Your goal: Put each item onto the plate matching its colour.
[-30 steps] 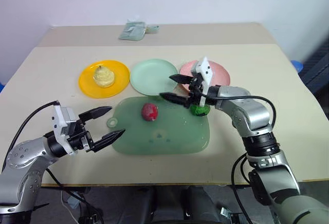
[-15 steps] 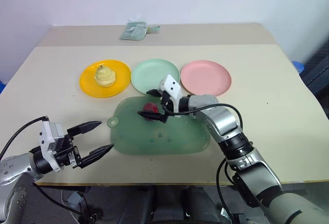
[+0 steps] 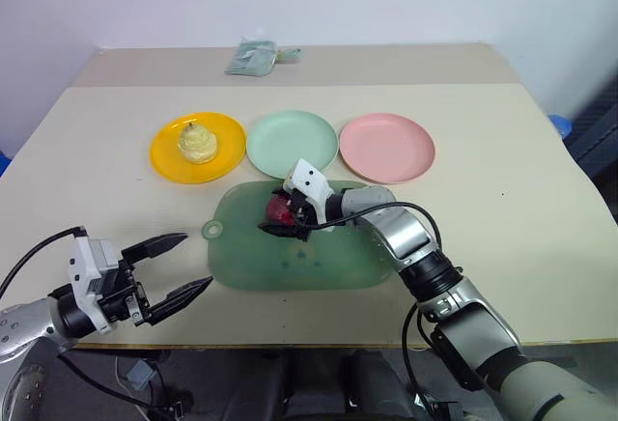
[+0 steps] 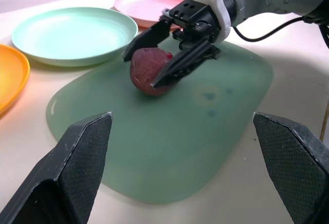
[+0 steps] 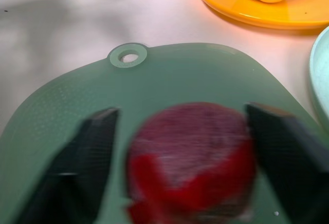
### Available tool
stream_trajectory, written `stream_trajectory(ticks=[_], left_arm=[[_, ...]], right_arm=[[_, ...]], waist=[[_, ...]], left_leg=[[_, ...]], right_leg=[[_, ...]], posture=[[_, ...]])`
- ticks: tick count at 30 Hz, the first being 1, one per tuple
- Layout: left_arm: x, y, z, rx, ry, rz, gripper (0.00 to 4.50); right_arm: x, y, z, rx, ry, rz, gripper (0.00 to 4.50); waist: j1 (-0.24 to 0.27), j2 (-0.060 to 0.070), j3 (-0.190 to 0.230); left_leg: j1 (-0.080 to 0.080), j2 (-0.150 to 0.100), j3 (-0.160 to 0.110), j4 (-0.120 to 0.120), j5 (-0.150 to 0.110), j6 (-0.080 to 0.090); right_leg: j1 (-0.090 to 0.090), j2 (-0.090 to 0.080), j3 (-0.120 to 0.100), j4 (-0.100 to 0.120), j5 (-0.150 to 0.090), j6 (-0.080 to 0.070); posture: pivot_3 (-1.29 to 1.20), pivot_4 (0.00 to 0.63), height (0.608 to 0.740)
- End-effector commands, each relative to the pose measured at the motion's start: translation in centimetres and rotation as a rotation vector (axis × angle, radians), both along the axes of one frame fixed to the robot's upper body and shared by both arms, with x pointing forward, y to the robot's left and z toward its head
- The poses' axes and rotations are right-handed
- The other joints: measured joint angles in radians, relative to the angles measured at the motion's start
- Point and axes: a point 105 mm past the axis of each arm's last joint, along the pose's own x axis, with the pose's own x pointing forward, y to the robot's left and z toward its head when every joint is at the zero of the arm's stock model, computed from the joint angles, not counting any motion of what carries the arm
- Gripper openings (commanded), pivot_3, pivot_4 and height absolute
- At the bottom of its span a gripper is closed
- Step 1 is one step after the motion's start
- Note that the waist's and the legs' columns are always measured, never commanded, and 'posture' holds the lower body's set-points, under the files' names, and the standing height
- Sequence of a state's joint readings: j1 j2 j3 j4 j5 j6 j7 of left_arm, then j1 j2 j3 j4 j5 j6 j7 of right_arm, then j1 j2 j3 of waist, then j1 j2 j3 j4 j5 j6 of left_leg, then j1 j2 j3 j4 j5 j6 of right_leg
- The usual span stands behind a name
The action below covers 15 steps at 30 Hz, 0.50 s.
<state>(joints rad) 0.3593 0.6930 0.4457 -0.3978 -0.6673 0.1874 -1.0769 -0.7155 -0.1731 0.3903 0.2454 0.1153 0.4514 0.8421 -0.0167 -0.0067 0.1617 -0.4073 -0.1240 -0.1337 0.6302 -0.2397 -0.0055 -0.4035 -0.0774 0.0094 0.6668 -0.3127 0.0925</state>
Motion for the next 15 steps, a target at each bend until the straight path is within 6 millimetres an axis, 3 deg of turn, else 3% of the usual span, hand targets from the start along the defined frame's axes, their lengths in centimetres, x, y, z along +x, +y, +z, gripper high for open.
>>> stream_trajectory(ticks=[1, 3, 7, 11, 13, 15], left_arm=[[-0.1, -0.2, 0.9, 0.002, -0.045, -0.001, 4.5], [0.0, -0.3, 1.0, -0.004, -0.047, 0.001, 4.5], [0.5, -0.4, 1.2, -0.024, -0.055, 0.008, 4.5], [1.3, -0.9, 1.6, -0.06, -0.068, 0.021, 4.5], [1.8, -1.3, 1.7, -0.068, -0.082, 0.023, 4.5], [2.3, -1.8, 2.1, -0.083, -0.1, 0.025, 4.5]], right_arm=[[0.1, 0.4, 2.3, 0.053, -0.063, 0.016, 3.23], [0.1, 0.1, 3.2, 0.088, -0.065, 0.012, 3.23], [-0.2, -1.2, 9.9, 0.302, -0.083, 0.007, 3.23], [2.5, -5.3, 16.2, 0.417, -0.211, -0.178, 3.23], [4.3, -7.8, 17.8, 0.442, -0.262, -0.297, 3.23], [6.2, -10.3, 17.7, 0.419, -0.294, -0.405, 3.23]], waist=[[0.0, 0.0, 0.0], [0.0, 0.0, 0.0], [0.002, 0.001, 0.001], [0.004, 0.001, 0.001], [0.007, 0.0, 0.0], [0.005, -0.001, -0.001]], left_leg=[[0.0, 0.0, 0.0, 0.0, 0.0, 0.0], [0.0, 0.0, 0.0, 0.0, 0.0, 0.0], [0.0, 0.0, 0.0, 0.0, 0.0, 0.0], [0.0, 0.0, 0.0, 0.0, -0.001, 0.001], [0.0, 0.0, 0.0, 0.0, -0.001, 0.001], [0.0, 0.0, 0.0, 0.0, 0.0, 0.001]], right_leg=[[0.0, 0.0, 0.0, 0.0, 0.0, 0.0], [0.0, 0.0, 0.0, 0.0, 0.0, 0.0], [0.0, 0.0, 0.0, 0.0, 0.0, 0.0], [0.0, 0.0, 0.0, 0.0, 0.0, 0.0], [0.0, 0.0, 0.0, 0.0, 0.0, 0.0], [0.0, 0.0, 0.0, -0.001, 0.0, 0.0]], posture=[[0.0, 0.15, 0.74], [0.0, 0.15, 0.74], [0.0, 0.15, 0.74], [0.0, 0.15, 0.74], [0.0, 0.15, 0.74], [0.0, 0.15, 0.74]])
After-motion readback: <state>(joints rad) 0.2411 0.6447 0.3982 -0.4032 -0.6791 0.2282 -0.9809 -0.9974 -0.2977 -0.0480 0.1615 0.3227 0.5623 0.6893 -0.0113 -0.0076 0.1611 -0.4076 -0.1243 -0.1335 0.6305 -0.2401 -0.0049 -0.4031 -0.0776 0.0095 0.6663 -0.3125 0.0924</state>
